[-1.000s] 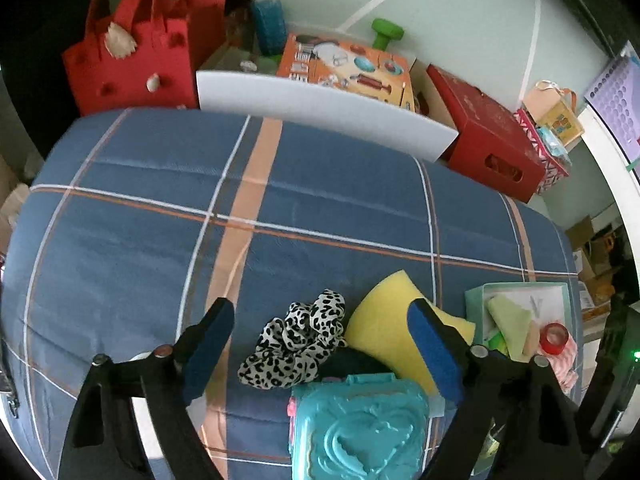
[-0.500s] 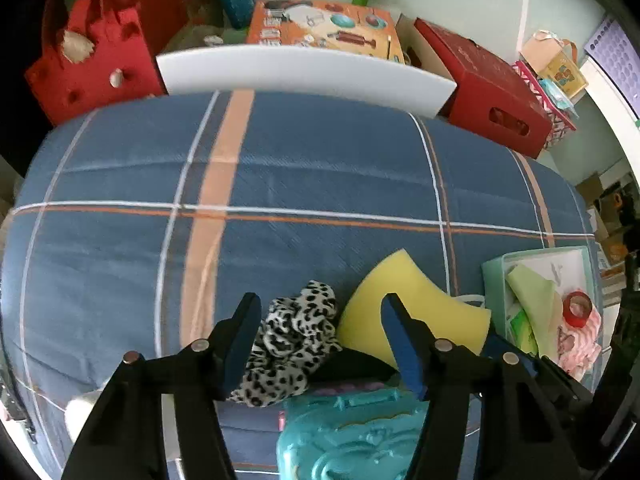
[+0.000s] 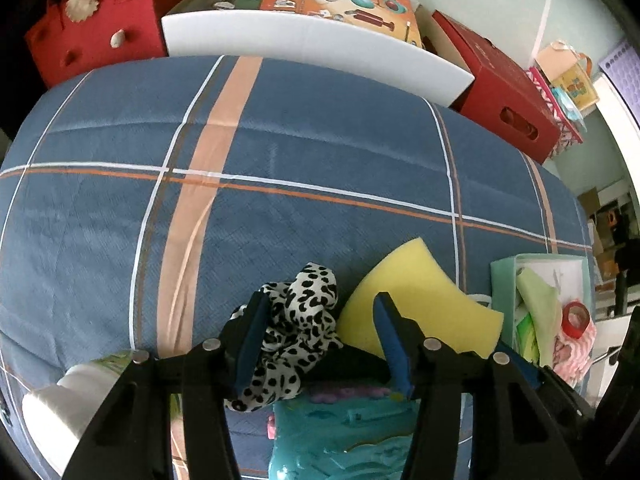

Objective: Organize soft objects
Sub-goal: 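Grasp the leopard scrunchie with the left tool while the right tool grasps the yellow sponge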

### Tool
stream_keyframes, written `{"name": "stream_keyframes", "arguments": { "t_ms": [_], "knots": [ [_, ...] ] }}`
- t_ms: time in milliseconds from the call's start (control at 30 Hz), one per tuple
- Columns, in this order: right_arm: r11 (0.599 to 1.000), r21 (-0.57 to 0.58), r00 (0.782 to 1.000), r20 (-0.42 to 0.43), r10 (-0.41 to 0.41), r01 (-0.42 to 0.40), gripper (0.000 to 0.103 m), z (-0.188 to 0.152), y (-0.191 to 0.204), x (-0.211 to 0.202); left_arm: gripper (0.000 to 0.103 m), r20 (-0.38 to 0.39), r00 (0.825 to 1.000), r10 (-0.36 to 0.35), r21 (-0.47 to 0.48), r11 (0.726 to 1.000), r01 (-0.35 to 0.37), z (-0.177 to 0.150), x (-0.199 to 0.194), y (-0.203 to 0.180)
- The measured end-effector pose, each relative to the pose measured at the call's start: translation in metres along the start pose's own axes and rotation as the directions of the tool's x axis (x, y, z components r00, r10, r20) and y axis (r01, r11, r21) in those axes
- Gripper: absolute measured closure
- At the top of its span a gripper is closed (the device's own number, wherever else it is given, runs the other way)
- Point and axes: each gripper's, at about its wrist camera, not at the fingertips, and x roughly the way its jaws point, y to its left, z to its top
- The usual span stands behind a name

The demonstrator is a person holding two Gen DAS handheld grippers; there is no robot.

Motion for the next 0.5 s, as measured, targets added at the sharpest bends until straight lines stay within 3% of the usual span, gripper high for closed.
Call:
{"name": "stream_keyframes", "arguments": {
  "t_ms": [200, 367, 500],
  "knots": [
    [1.0, 0.007, 1.0, -0.007, 0.017, -0.017, 0.042, 0.0, -0.003, 0.001, 0.066, 0.012, 1.0, -0.007, -0.052, 0.999, 0.007, -0.003, 0.0, 0.01],
    [0.999, 0.017, 0.999, -0.015, 0.033, -0.033, 0.043, 0.0, -0.005, 0.004, 0.072, 0.021, 1.0, -0.011, -0.082, 0.997, 0.013, -0.005, -0.001, 0.017],
    [0.996, 0.039, 0.997, -0.025, 0.075, -0.074, 0.053, -0.001, -0.009, 0.004, 0.076, 0.027, 1.0, -0.013, -0.084, 0.996, 0.015, -0.007, 0.0, 0.016]
  ]
}}
